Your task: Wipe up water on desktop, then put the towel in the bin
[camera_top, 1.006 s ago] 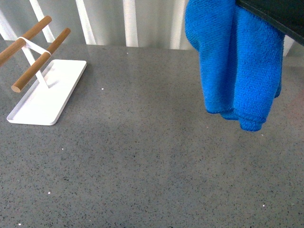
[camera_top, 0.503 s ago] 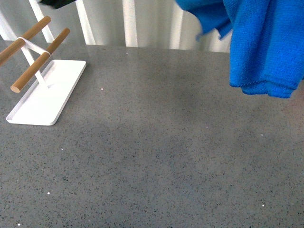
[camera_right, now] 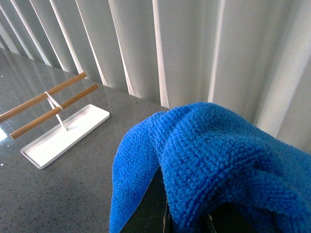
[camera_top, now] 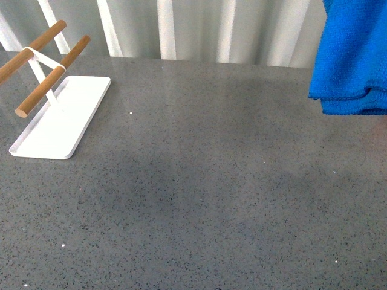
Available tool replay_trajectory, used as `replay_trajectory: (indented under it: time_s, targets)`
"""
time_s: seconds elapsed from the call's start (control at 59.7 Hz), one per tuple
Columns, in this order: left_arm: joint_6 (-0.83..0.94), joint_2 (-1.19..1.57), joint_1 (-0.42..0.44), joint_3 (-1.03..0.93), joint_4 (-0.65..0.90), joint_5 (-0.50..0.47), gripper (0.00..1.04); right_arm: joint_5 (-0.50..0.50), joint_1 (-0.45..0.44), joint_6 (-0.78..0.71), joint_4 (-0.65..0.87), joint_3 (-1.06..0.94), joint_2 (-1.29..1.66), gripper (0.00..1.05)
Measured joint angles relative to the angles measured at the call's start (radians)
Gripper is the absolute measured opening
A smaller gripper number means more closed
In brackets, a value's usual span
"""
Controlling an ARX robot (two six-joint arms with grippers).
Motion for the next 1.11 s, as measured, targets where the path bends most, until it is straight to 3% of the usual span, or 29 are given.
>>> replay_trajectory:
  time_s: [0.318, 0.352, 0.402, 0.436, 0.52, 0.872, 1.106]
  targets:
    - [0.149, -0.375, 0.32, -0.033, -0.34, 0.232, 0.98, 0.004, -0.023, -0.006, -0.013, 0.0, 0.012, 0.04]
    - [0.156, -0.394, 0.338, -0.044, -0.318, 0.225, 0.96, 0.004, -0.023, -0.009, -0.015, 0.0, 0.012, 0.04]
    - [0.156, -0.449, 0.352, -0.122, -0.124, 0.1, 0.88, 0.003, -0.024, -0.01, -0.017, 0.0, 0.012, 0.04]
    - [0.156, -0.494, 0.344, -0.195, 0.019, 0.032, 0.8, 0.004, -0.024, -0.011, -0.018, 0.0, 0.012, 0.04]
    - [0.156, -0.568, 0.297, -0.288, 0.182, -0.072, 0.66, 0.008, -0.027, -0.012, -0.023, 0.0, 0.014, 0.04]
    - [0.156, -0.748, 0.04, -0.427, 0.174, -0.312, 0.03, 0.003, -0.039, -0.017, -0.03, 0.0, 0.014, 0.04]
    - [0.159, -0.849, -0.049, -0.468, 0.105, -0.39, 0.03, 0.002, -0.032, -0.019, -0.048, 0.0, -0.001, 0.04]
